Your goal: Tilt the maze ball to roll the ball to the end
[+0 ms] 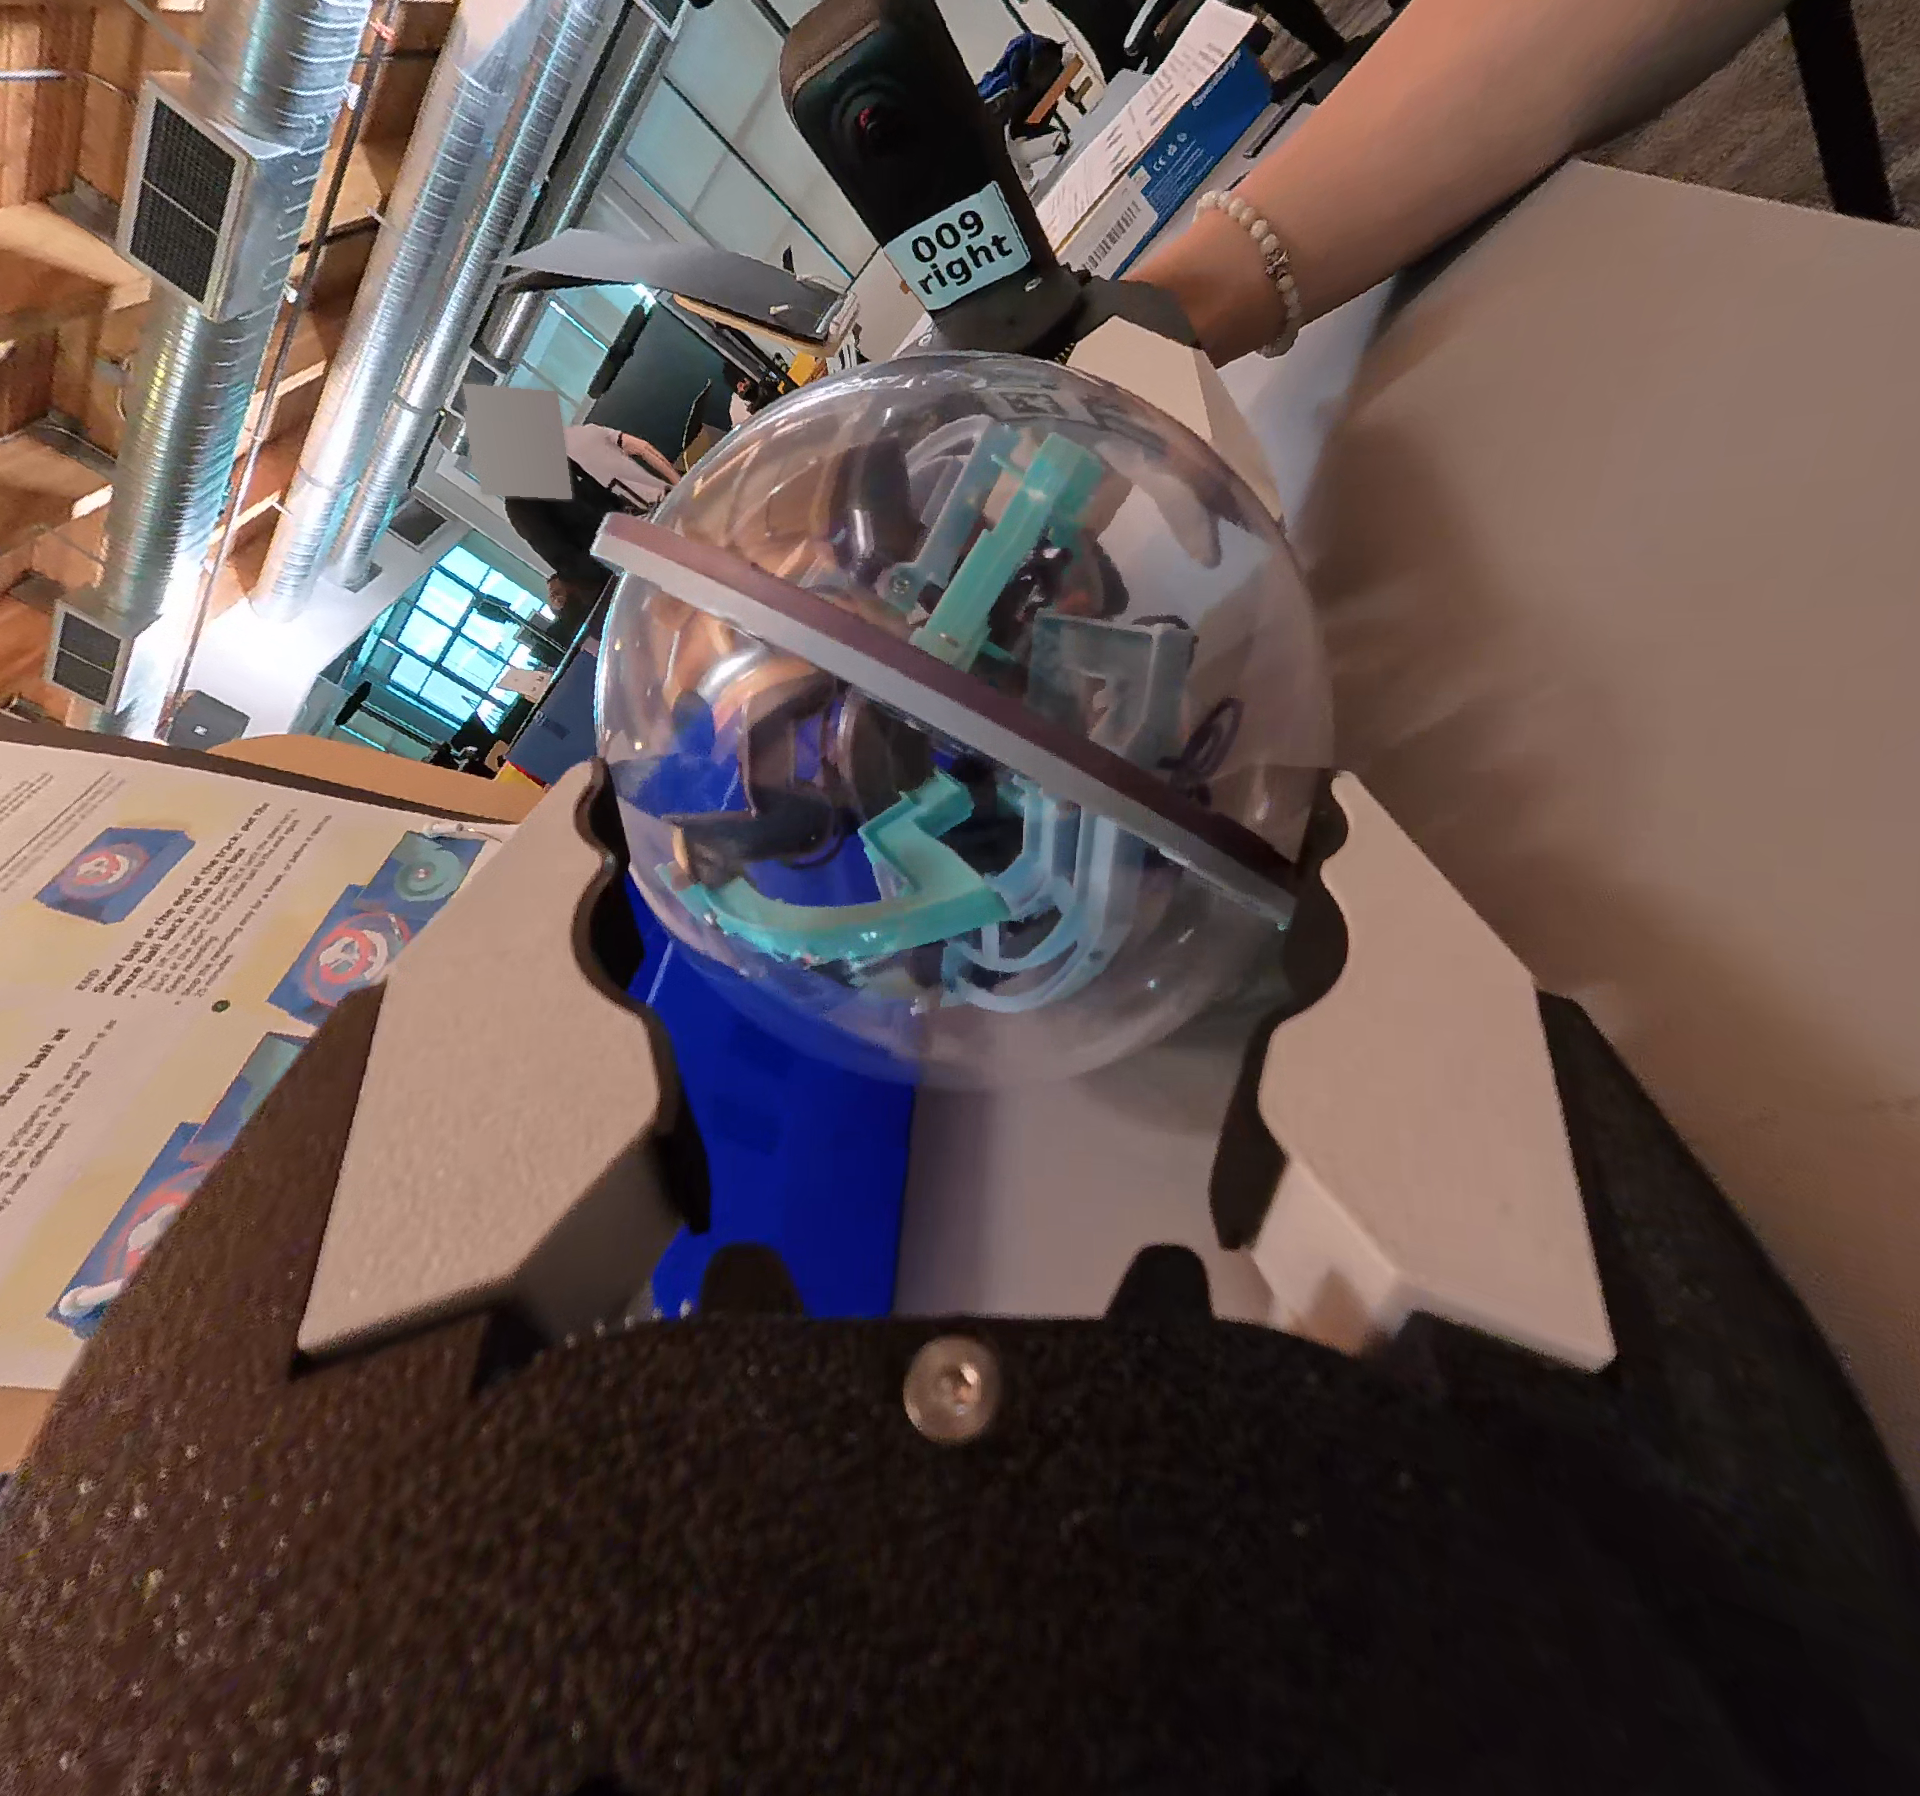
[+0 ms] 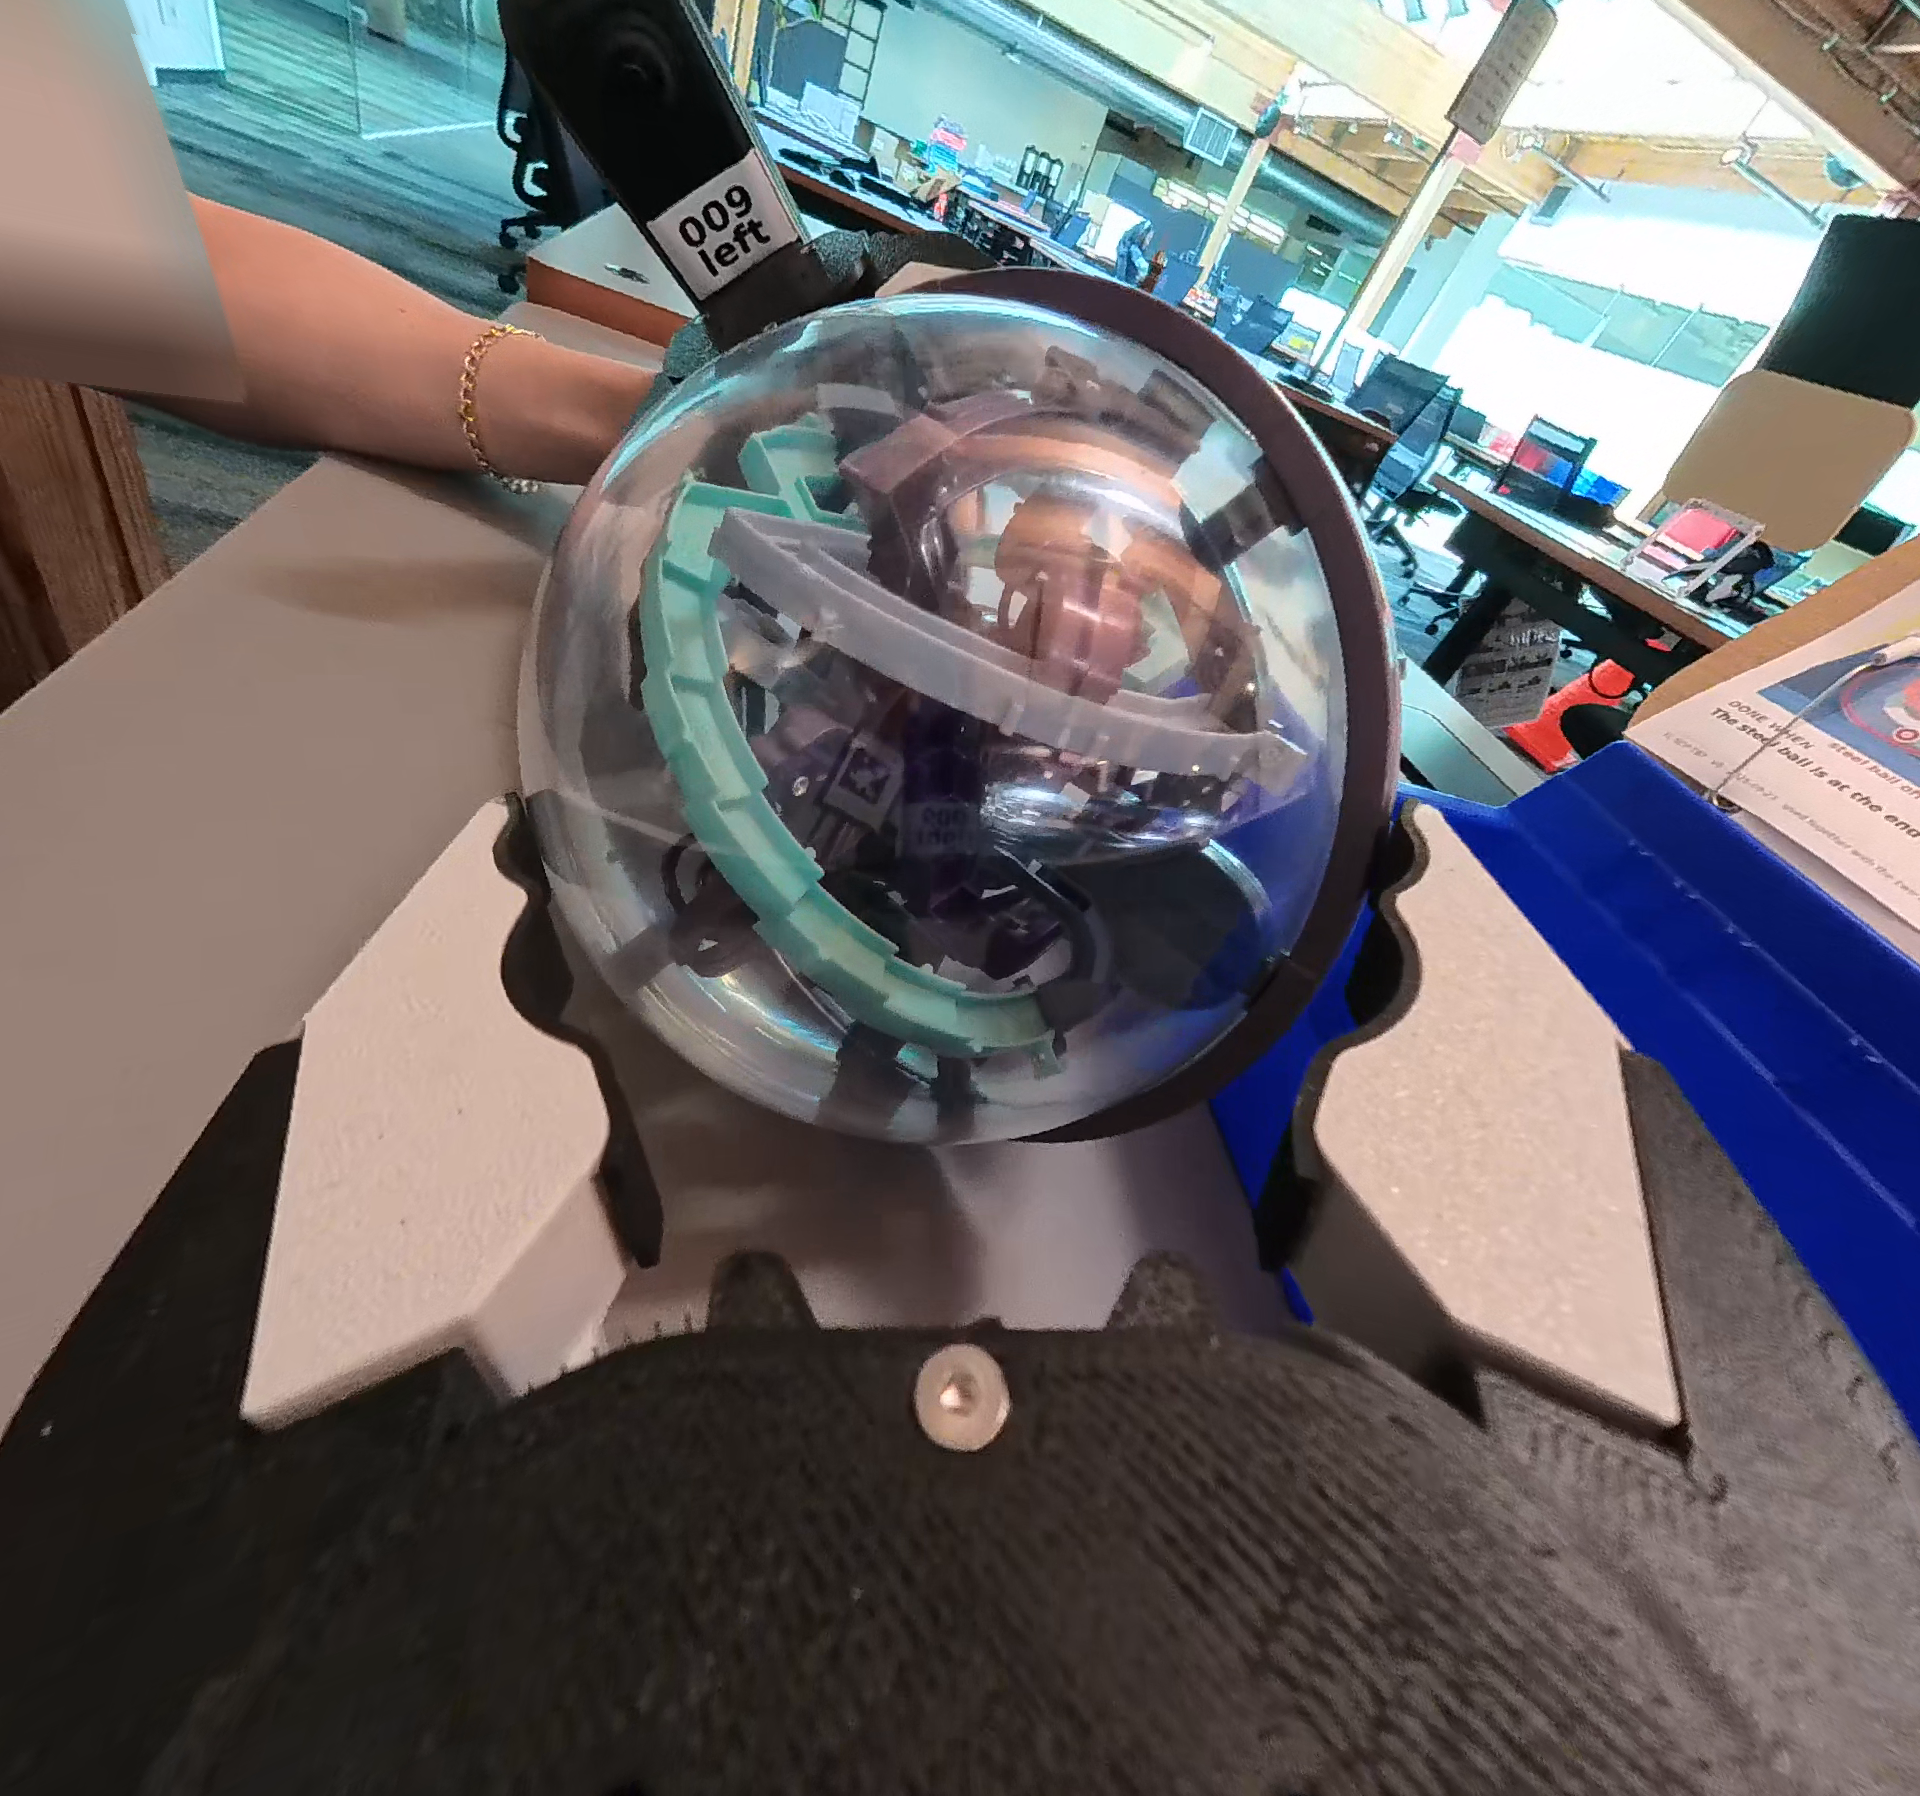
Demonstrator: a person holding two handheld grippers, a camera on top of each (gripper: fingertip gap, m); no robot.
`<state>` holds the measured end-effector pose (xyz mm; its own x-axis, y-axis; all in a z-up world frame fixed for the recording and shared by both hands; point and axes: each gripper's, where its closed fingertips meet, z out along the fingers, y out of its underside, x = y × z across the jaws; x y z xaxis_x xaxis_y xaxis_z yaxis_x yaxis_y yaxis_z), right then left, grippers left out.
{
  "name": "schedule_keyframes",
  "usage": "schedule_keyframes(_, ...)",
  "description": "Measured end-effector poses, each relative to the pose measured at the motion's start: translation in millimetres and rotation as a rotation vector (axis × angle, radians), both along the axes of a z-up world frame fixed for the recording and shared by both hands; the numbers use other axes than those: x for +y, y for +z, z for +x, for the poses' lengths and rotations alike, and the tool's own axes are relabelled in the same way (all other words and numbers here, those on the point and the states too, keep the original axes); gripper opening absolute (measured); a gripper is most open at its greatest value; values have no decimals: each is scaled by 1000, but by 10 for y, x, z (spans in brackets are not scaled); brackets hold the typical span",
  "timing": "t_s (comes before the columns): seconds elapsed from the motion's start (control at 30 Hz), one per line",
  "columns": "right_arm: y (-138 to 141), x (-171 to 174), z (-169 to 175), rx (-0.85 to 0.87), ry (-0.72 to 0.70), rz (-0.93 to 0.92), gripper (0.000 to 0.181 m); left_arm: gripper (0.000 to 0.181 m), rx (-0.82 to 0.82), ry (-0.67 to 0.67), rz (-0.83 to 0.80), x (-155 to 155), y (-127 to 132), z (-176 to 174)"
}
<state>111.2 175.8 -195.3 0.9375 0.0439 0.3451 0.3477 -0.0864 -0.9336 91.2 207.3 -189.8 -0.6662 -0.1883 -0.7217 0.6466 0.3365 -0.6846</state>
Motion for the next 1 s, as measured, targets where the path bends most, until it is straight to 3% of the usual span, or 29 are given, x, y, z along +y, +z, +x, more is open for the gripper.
schedule_keyframes(1.0,-55,-133,136,53,19,-2,146,124,68,-80,23,-113,61,82)
